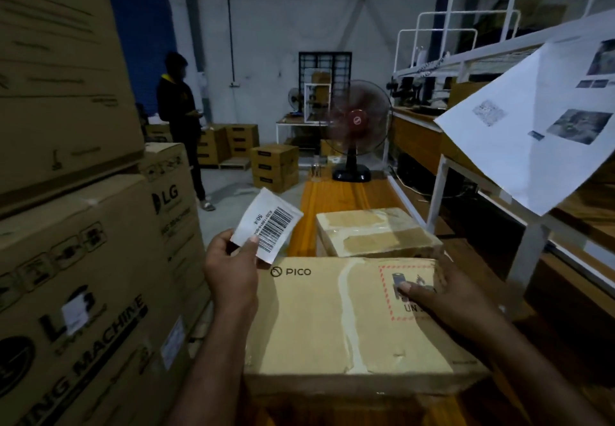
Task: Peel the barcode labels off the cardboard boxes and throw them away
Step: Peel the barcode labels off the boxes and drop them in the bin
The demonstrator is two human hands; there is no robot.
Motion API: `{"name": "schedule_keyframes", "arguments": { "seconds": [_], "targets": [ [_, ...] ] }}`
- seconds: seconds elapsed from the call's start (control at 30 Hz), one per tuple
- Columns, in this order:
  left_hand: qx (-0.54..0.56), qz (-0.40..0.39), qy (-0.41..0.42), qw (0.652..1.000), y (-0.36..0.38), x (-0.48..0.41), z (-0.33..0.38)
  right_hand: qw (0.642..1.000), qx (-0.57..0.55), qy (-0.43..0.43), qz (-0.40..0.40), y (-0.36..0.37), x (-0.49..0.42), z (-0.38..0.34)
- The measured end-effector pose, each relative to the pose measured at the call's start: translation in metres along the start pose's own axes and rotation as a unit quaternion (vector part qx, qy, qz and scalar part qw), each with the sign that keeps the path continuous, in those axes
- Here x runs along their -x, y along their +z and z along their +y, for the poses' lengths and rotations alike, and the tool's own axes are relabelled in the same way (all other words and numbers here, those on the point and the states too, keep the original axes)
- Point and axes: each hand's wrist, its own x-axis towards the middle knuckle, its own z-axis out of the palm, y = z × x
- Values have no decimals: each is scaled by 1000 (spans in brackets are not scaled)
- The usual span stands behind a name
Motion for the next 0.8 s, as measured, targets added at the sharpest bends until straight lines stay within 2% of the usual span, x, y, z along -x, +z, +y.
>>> {"name": "schedule_keyframes", "arguments": {
  "seconds": [0.07, 0.17, 0.3, 0.5, 0.67, 0.8],
  "targets": [
    [39, -18, -45, 998, -1, 1, 2, 1000, -7, -8, 2, -2, -2, -2],
    [58, -28, -55, 996, 2, 5, 10, 998, -52, -17, 38, -10, -4, -15],
    [108, -51, -20, 993, 24, 5, 44, 991, -45, -71, 106, -40, -13, -39],
    [191, -145, 27, 970, 63, -12, 90, 968, -78, -125, 202, -70, -45, -57],
    [212, -184, -25, 960, 109, -38, 61, 952, -92, -129, 261, -61, -95, -33],
    [185, -168, -71, 966, 150, -56, 18, 946, -84, -123, 289, -51, -146, 3]
  ]
}}
